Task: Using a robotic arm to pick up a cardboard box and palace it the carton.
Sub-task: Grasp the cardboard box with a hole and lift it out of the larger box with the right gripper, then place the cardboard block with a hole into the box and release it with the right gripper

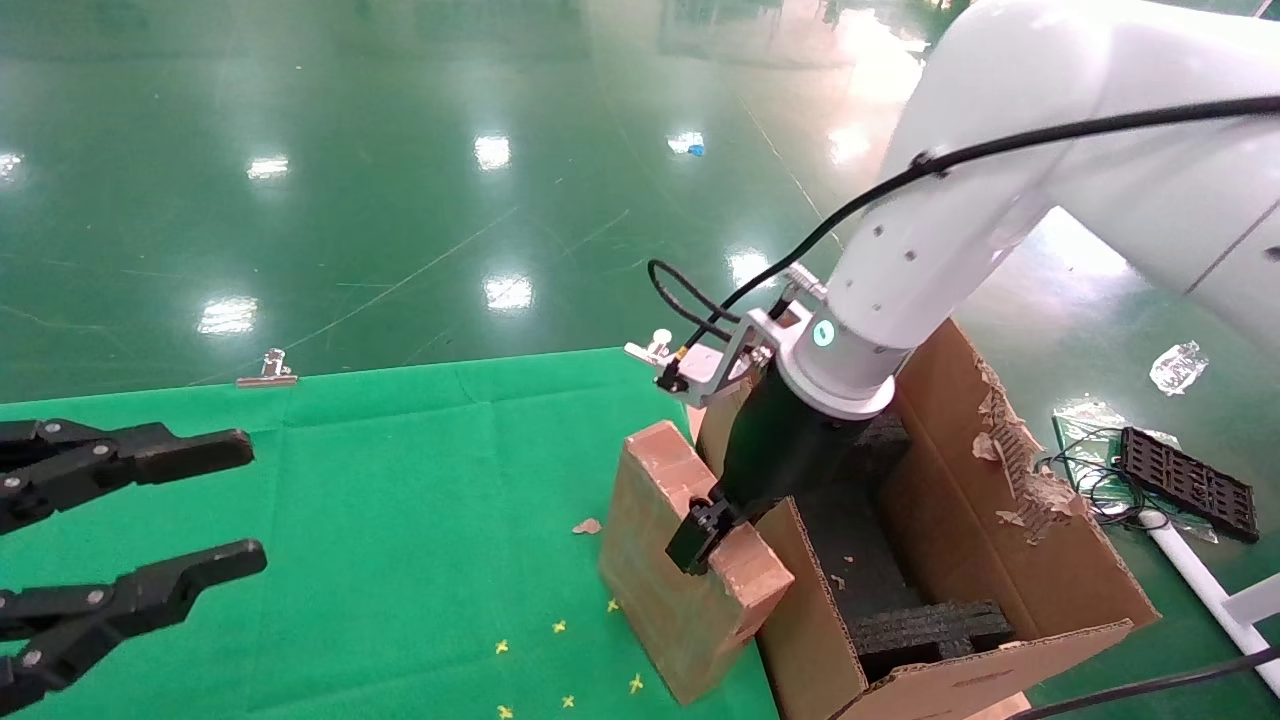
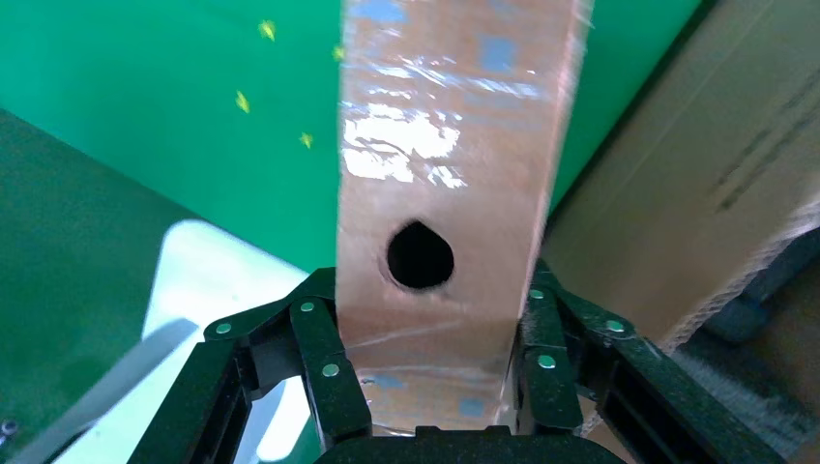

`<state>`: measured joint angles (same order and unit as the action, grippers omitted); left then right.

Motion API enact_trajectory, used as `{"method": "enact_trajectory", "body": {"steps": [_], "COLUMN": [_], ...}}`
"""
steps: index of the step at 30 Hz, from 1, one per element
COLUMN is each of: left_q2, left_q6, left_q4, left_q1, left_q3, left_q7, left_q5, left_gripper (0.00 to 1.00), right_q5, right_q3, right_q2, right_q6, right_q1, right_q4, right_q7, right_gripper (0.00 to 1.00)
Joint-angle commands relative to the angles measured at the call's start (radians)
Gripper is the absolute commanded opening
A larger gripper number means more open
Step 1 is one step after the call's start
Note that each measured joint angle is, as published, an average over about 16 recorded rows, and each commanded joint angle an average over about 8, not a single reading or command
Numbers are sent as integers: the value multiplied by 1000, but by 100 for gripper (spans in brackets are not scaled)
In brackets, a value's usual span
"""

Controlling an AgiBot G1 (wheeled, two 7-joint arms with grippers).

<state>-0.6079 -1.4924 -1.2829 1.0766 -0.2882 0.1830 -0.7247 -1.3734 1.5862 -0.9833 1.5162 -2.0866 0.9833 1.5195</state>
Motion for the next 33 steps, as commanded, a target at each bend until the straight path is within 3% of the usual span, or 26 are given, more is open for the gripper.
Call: {"method": "enact_trajectory", "body": {"steps": [1,9,15,22,28,29,33], "left_q2": [0,0,0,1,1,1,1], "left_q6": [0,0,0,1,1,1,1], "left_q4": [0,0,0,0,0,0,0], "left_q1": [0,0,0,0,0,0,0], "left_q3": [0,-1,-1,-2,-2,-2,-2], "left_q7": [0,0,-1,-1,-1,-1,-1], "left_q5": [0,0,1,1,1,1,2], "left_gripper": [0,0,0,0,1,10,60], "right_q5": [6,46,-5,-132,-178,-179,-172], "right_q3": [-5,-90,-121,-90,-42,-33,-1], "right_q2": [7,90,164,240,301,310,337], "right_q6": [2,-32,-46,-7,46,51,55], "right_q1": [-8,-132,-253,-365,-359,-350,-311], "right_q4": [-2,-64,-145,-214,-234,-235,-234], "right_q7": [-7,-133,-220,-235,-213,-210,-201], "right_gripper": [0,0,0,0,0,0,0]}}
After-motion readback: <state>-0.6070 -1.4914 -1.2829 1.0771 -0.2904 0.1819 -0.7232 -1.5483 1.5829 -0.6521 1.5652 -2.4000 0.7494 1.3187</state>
